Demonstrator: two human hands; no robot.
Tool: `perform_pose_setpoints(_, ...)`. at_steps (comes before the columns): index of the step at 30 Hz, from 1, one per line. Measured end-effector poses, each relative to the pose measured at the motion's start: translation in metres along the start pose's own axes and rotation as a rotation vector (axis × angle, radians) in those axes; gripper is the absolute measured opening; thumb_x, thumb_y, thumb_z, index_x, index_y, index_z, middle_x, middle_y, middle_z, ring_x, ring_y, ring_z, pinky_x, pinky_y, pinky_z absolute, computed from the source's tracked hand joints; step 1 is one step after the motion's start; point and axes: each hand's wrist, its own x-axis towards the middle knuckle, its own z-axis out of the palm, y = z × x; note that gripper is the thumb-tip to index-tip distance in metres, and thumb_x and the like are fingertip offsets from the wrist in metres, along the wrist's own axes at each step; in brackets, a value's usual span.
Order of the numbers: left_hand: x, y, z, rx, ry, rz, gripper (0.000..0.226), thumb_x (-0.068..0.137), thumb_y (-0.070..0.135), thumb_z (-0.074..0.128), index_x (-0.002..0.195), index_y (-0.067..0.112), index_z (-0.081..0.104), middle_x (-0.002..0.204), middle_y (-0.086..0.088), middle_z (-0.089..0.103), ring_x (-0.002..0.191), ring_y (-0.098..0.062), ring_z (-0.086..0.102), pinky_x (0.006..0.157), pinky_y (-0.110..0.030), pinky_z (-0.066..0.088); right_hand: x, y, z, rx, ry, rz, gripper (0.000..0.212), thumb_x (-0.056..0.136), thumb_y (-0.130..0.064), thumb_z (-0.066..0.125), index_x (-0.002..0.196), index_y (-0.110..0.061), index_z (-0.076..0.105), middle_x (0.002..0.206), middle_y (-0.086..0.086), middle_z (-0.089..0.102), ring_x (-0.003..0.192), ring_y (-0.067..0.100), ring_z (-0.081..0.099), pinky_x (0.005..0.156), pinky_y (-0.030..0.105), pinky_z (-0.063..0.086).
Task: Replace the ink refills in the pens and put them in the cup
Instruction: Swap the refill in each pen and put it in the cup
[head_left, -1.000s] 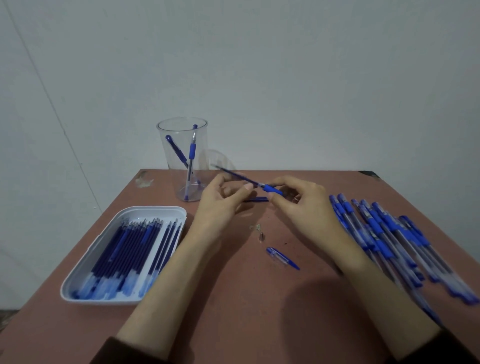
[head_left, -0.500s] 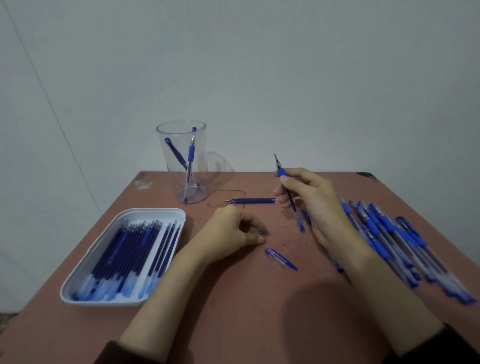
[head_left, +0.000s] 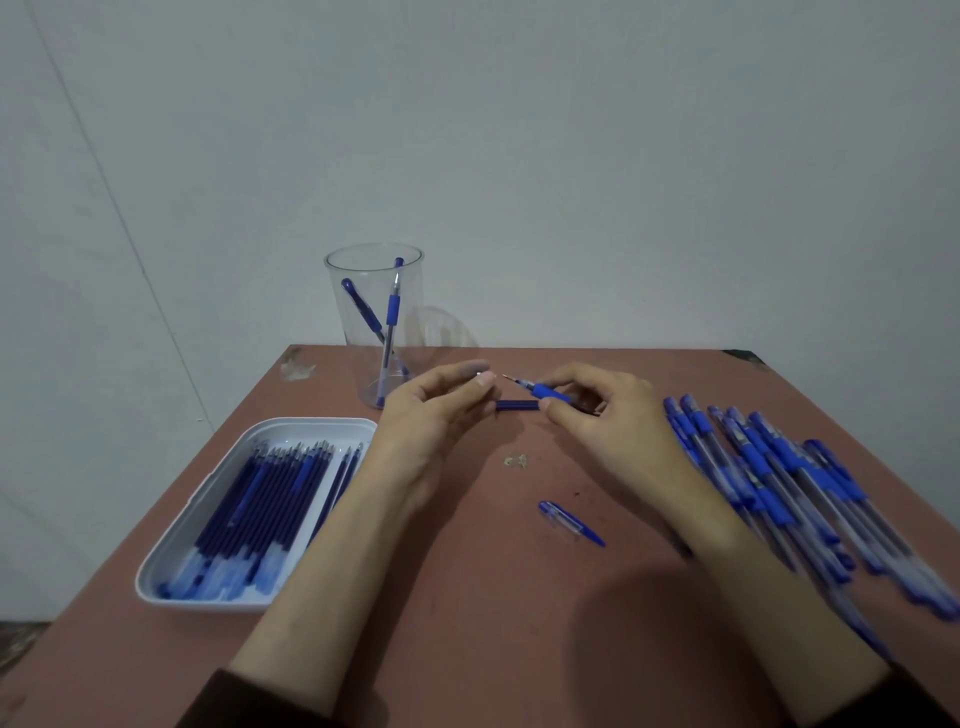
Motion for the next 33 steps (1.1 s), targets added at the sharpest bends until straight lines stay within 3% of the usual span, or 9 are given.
perform_pose_setpoints(4,0.000,-0.002,0.001,0.021,-0.011,-0.014,0.012,0.083,0.001,0.065,0.090,0.010,0.069,0.076,0.000,0.071,0.074,-0.009,0.068,0.068,-0.017,0.055,-0.001,0.001,0.002,-0.033,-0.026,-0.008,0.019,0.083,-0.019,0.067,0.082,-0.038,0.069,0.073,-0.011,0.066,0.069,0.000,0.056,0.058,0.006,0.038)
perform_pose_setpoints(9,-0.003,-0.008,0.005,0.148,-0.025,-0.019,0.012,0.083,0.006,0.067,0.091,0.015,0.069,0.085,-0.002,0.071,0.081,-0.013,0.066,0.067,-0.016,0.053,-0.002,0.002,0.007,-0.098,-0.009,-0.046,0.016,0.084,-0.019,0.066,0.092,-0.030,0.074,0.078,-0.011,0.069,0.074,0.006,0.061,0.065,0.021,0.048)
perform_pose_setpoints(12,-0.002,-0.008,0.004,0.123,-0.018,0.009,0.022,0.081,0.003,0.068,0.100,0.015,0.065,0.087,-0.004,0.071,0.084,-0.014,0.067,0.068,-0.017,0.054,-0.002,0.002,0.007,-0.074,-0.020,-0.039,0.017,0.085,-0.017,0.065,0.094,-0.027,0.075,0.072,-0.014,0.067,0.068,0.001,0.058,0.060,0.011,0.041)
perform_pose_setpoints(16,-0.001,-0.008,0.004,0.084,-0.041,0.040,0.034,0.081,-0.007,0.065,0.109,0.013,0.060,0.093,-0.007,0.073,0.088,-0.020,0.069,0.082,-0.025,0.055,-0.001,0.002,0.010,0.023,-0.036,0.020,0.016,0.087,-0.017,0.063,0.092,-0.026,0.075,0.061,-0.008,0.060,0.057,0.003,0.049,0.055,0.014,0.038)
perform_pose_setpoints(20,-0.001,-0.008,0.005,-0.024,-0.068,0.085,0.040,0.074,0.005,0.070,0.112,0.010,0.058,0.090,-0.006,0.074,0.086,-0.019,0.070,0.088,-0.029,0.055,-0.001,-0.002,0.010,0.179,-0.054,0.075,0.013,0.089,-0.019,0.063,0.088,-0.025,0.075,0.057,-0.007,0.058,0.057,0.009,0.050,0.060,0.036,0.048)
perform_pose_setpoints(25,0.000,-0.010,0.005,0.014,-0.082,0.112,0.034,0.072,0.018,0.070,0.101,0.002,0.067,0.090,-0.012,0.072,0.088,-0.022,0.069,0.089,-0.031,0.054,-0.002,-0.009,0.006,0.363,-0.125,0.119,0.015,0.092,-0.016,0.059,0.094,-0.019,0.074,0.060,-0.002,0.061,0.049,0.002,0.047,0.046,0.015,0.037)
perform_pose_setpoints(28,-0.001,-0.009,0.005,0.024,-0.156,0.094,0.025,0.076,0.019,0.064,0.093,0.002,0.071,0.090,-0.014,0.071,0.088,-0.022,0.068,0.090,-0.029,0.052,-0.002,-0.010,0.006,0.425,-0.147,0.155,0.016,0.093,-0.014,0.058,0.094,-0.014,0.074,0.060,0.001,0.060,0.047,0.002,0.046,0.043,0.013,0.035)
perform_pose_setpoints(33,-0.009,-0.009,0.013,0.010,-0.211,0.133,0.026,0.078,0.025,0.059,0.088,0.003,0.067,0.076,-0.010,0.059,0.065,-0.011,0.065,0.064,-0.018,0.052,-0.006,-0.015,0.009,0.481,-0.191,0.117,0.016,0.093,-0.013,0.058,0.092,-0.013,0.074,0.061,0.005,0.058,0.048,0.008,0.042,0.042,0.015,0.033)
